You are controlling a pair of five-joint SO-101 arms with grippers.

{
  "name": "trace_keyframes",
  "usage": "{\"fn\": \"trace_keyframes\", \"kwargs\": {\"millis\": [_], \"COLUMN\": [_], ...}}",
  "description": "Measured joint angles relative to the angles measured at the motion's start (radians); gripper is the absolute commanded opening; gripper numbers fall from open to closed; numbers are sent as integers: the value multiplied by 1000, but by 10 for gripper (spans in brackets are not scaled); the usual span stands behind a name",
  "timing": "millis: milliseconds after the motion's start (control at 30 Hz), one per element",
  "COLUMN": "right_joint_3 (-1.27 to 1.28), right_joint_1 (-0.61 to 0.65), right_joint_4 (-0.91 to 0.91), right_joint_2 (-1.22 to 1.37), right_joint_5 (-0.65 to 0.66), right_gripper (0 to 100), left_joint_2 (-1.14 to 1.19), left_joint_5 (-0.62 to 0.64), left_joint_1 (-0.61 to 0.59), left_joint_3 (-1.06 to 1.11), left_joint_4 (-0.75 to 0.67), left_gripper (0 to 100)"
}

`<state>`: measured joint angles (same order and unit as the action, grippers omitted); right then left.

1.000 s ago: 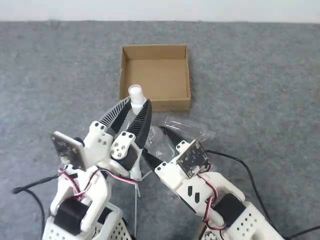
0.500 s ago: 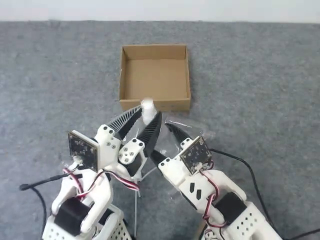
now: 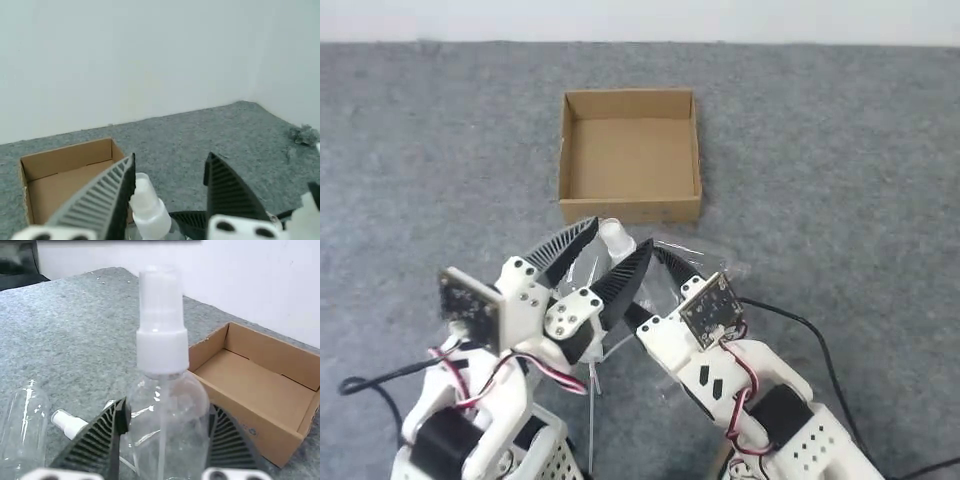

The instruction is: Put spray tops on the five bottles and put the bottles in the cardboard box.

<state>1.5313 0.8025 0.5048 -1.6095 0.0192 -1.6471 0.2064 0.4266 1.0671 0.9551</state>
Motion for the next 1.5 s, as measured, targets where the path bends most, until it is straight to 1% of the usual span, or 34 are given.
{"fn": "trace_keyframes", "kwargs": {"millis": [167, 233, 367, 500, 733, 1267, 1367, 1500], "right_joint_3": [9, 21, 21, 21, 21, 21, 21, 21], "right_joint_1": [0, -2, -3, -2, -2, 0, 0, 0], "right_joint_4": [0, 0, 0, 0, 0, 0, 0, 0], "right_joint_2": [0, 0, 0, 0, 0, 0, 0, 0], "right_joint_5": [0, 0, 0, 0, 0, 0, 0, 0], "right_gripper": [104, 104, 104, 104, 104, 104, 104, 104], "left_joint_2": [0, 0, 0, 0, 0, 2, 2, 2], "left_joint_5": [0, 0, 0, 0, 0, 0, -11, -98], "left_joint_1": [-83, -112, -132, -132, -133, -133, -103, -9], "left_joint_3": [-15, -15, -15, -12, 58, 86, 86, 86], "left_joint_4": [0, -3, -3, -8, -89, -94, -94, -78], "left_gripper": [100, 89, 86, 86, 86, 86, 86, 86]}}
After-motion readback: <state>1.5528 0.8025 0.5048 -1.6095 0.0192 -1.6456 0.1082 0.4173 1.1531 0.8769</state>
